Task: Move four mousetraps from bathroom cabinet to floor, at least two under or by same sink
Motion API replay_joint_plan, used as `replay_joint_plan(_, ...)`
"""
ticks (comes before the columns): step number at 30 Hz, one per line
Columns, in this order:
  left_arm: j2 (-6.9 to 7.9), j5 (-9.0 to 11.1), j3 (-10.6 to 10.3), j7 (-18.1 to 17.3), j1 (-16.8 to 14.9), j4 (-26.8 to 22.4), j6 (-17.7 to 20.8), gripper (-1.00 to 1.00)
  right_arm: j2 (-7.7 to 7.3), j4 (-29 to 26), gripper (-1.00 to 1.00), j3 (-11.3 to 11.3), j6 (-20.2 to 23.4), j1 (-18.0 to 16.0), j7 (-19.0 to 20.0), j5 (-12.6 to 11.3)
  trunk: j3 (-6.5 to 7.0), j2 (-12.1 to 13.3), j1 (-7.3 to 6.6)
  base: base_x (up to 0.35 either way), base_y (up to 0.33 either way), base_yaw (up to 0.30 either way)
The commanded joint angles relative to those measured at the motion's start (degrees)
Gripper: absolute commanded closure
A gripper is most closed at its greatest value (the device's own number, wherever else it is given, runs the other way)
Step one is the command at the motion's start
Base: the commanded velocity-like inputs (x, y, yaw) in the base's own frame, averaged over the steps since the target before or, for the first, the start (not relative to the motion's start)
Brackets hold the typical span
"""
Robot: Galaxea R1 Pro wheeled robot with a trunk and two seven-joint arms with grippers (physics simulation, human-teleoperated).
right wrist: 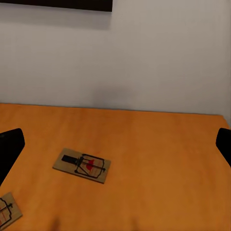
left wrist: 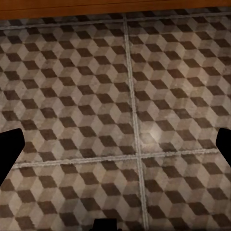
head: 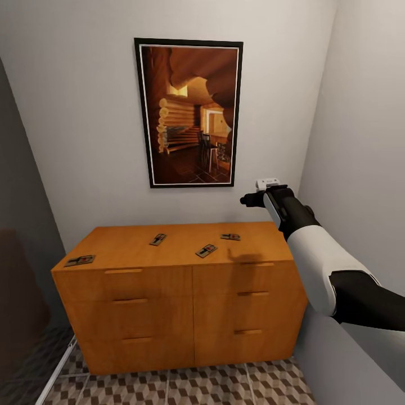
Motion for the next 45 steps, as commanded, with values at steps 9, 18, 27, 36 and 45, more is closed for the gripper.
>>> replay_joint_plan(9,0.0,-0.05,-0.01,0.04,-0.03,0.03,-0.18,-1.0,-0.07,-0.07,-1.0,0.01,0.29,-0.03,0.31,0.6,-0.07,-0.04,0.0,0.0,0.0,0.0)
replay_joint_plan(18,0.0,0.0,-0.01,0.04,-0.03,0.03,-0.18,-1.0,-0.07,-0.04,-1.0,0.01,0.28,0.03,0.32,0.64,-0.07,-0.04,0.0,0.0,0.0,0.0)
replay_joint_plan(27,0.0,0.0,-0.01,0.04,-0.03,0.03,-0.18,-1.0,-0.07,-0.07,-1.0,0.03,0.28,0.06,0.25,0.67,-0.07,-0.04,0.0,0.0,0.0,0.0)
replay_joint_plan(36,0.0,-0.01,-0.01,0.04,-0.03,0.03,-0.18,-1.0,-0.07,-0.04,-1.0,0.0,0.28,0.13,0.24,0.69,-0.07,-0.04,0.0,0.0,0.0,0.0)
replay_joint_plan(45,0.0,0.02,-0.01,0.04,-0.03,0.03,-0.18,-1.0,-0.07,-0.02,-1.0,-0.01,0.28,0.15,0.24,0.69,-0.07,-0.04,0.0,0.0,0.0,0.0)
